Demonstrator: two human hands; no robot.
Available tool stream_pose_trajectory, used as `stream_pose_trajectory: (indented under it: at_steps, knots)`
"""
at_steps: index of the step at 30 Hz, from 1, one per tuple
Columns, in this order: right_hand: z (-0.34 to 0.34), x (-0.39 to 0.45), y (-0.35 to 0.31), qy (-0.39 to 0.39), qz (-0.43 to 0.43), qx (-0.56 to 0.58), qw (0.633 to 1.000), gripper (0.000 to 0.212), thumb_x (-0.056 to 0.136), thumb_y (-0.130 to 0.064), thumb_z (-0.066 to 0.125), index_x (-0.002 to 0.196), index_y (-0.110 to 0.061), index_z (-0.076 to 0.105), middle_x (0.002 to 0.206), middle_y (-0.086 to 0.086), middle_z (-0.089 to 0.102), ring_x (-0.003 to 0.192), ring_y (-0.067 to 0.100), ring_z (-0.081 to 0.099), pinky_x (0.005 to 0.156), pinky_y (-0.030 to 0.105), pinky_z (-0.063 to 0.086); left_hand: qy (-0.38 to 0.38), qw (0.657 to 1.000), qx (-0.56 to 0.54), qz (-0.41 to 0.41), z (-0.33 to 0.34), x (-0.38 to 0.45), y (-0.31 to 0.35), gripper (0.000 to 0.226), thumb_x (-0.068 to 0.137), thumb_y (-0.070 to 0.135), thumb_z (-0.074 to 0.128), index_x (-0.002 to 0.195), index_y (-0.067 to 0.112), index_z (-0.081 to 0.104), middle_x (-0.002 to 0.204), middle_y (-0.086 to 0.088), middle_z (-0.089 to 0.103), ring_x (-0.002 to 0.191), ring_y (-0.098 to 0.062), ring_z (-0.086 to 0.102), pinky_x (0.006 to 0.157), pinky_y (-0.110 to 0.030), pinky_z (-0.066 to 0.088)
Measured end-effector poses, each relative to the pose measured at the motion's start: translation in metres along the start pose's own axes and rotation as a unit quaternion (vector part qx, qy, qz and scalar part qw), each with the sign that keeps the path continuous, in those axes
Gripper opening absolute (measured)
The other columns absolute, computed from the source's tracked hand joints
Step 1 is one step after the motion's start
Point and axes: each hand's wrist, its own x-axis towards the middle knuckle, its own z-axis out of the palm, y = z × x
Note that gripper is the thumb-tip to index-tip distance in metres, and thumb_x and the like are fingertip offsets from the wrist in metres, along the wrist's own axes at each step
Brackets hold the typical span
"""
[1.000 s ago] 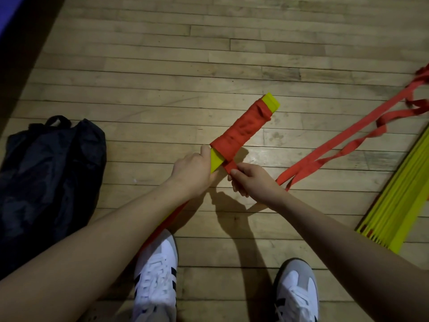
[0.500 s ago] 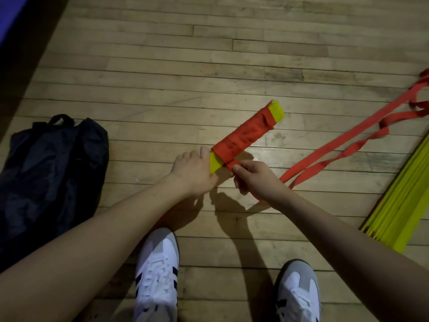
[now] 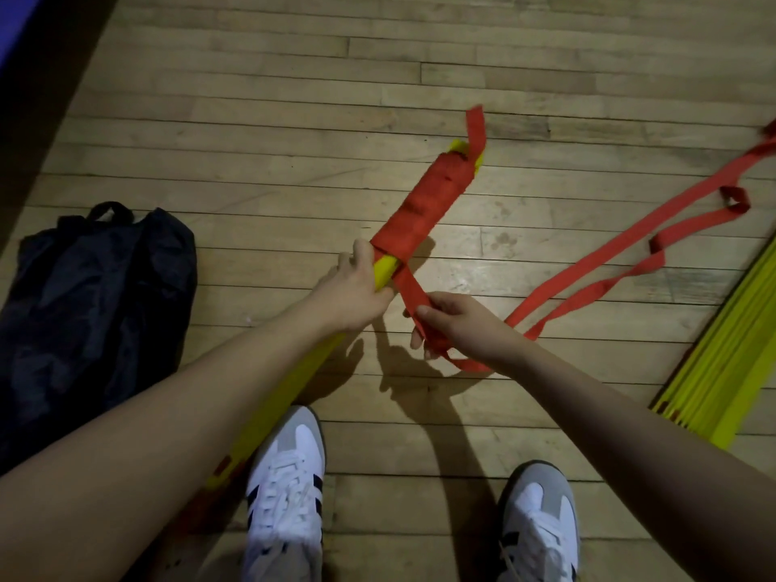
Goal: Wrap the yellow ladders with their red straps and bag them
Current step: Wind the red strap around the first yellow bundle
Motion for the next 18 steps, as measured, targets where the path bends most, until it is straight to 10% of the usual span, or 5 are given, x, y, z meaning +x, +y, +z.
stream_pose_trajectory:
  at_steps: [7,11,18]
  knots:
    - [-0.010,0.000,-0.003,0.007,-0.012,-0.006,1.000,0.021,0.099,-0.015,0.050,0.095,0.004,0.057,0.064,0.007,0.057,0.051,0.016,0.045,0.049,0.023,0.039,0.037,0.997,0.056,0.035,0.009,-0.006,-0.003,0.066,0.078,0.024,0.072,0.126,0.015,0.027,0.099,-0.005,0.051,0.082,-0.026,0.059,0.063,-0.036,0.049]
    - [-0.014,-0.001,-0.001,-0.028,0.009,-0.014,0.999,0.013,0.094,-0.015,0.059,0.091,-0.003,0.059,0.066,0.006,0.061,0.054,0.013,0.053,0.054,0.022,0.045,0.055,0.994,0.086,0.048,0.013,-0.006,-0.009,0.037,0.081,0.023,0.070,0.112,0.015,0.050,0.105,-0.002,0.047,0.096,-0.022,0.054,0.075,-0.034,0.048]
    - [-0.019,-0.001,-0.002,-0.121,0.079,-0.027,0.989,0.014,0.092,-0.005,0.059,0.104,0.002,0.058,0.077,0.011,0.066,0.063,0.018,0.061,0.062,0.028,0.053,0.029,0.997,0.061,-0.022,0.012,-0.006,-0.020,0.041,0.091,0.020,0.060,0.124,0.017,0.038,0.103,-0.007,0.057,0.088,-0.024,0.060,0.077,-0.042,0.055]
